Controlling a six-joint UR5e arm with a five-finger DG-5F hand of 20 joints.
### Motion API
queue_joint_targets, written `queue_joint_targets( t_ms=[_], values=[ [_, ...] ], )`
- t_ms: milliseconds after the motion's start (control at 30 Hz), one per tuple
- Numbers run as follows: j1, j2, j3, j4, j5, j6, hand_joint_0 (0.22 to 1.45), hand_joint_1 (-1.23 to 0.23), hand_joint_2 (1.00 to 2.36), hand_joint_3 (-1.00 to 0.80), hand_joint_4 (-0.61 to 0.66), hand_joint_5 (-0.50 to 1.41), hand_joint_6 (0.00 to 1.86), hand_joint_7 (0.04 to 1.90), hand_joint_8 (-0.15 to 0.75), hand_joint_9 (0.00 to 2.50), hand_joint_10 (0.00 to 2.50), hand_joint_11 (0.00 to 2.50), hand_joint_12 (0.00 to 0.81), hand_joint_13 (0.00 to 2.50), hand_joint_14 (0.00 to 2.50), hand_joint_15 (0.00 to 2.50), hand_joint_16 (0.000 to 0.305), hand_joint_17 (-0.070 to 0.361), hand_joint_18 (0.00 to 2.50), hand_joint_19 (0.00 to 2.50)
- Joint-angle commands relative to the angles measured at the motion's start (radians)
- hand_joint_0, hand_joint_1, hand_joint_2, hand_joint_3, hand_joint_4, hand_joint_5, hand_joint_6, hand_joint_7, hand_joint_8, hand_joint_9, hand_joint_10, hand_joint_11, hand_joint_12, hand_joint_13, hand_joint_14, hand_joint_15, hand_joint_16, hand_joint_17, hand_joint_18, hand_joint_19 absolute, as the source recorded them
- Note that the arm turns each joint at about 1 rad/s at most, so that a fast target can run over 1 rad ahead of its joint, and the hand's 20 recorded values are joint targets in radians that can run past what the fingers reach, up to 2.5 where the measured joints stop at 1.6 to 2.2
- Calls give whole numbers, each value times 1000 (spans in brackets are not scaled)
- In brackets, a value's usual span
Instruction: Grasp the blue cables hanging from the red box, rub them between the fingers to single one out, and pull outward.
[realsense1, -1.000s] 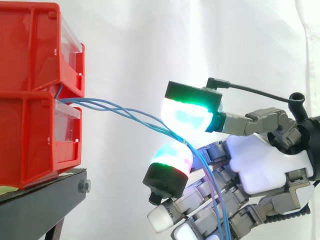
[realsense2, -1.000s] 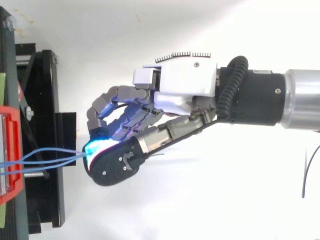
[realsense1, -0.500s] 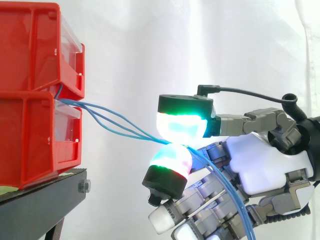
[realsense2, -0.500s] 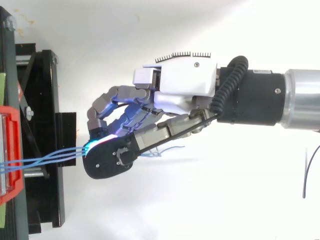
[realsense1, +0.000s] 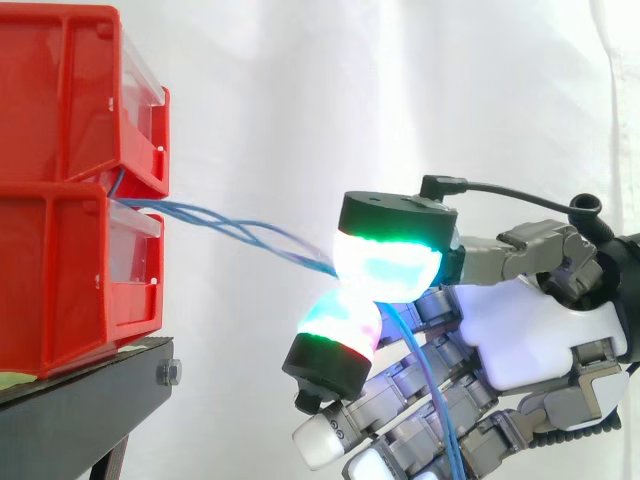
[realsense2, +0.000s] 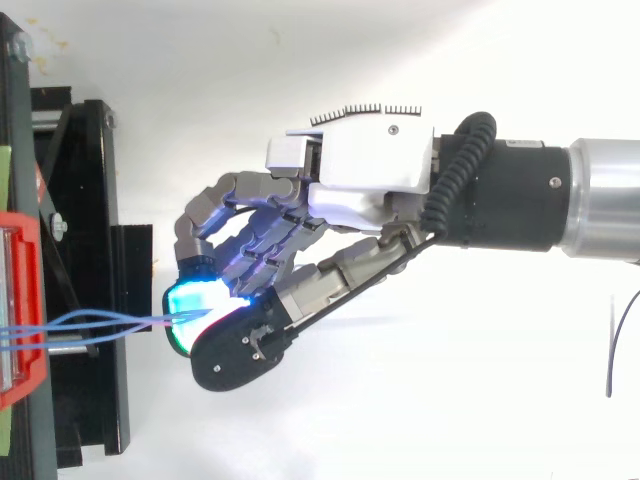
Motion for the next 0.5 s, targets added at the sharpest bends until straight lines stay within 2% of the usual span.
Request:
queue_joint_targets(
  t_ms=[0,67,200,333,467],
  values=[
    [0,1,0,1,0,0,736,-925,1001,-491,50,-194,903,1032,222,637,10,356,355,735,21,519,47,106,676,499],
    [0,1,0,1,0,-1,744,-928,1000,-500,57,-194,904,1011,219,634,12,354,351,733,19,516,47,105,678,490],
    [0,-1,0,0,0,0,618,-932,1000,-500,60,-192,902,1015,218,640,10,361,347,735,20,543,46,104,675,524],
    [0,-1,0,1,0,0,500,-847,1000,-500,79,-183,899,1014,243,676,10,359,371,757,19,547,50,114,693,537],
    [0,1,0,1,0,0,472,-764,1000,-500,82,-175,892,1022,256,709,10,351,386,772,20,538,52,118,703,545]
  ],
)
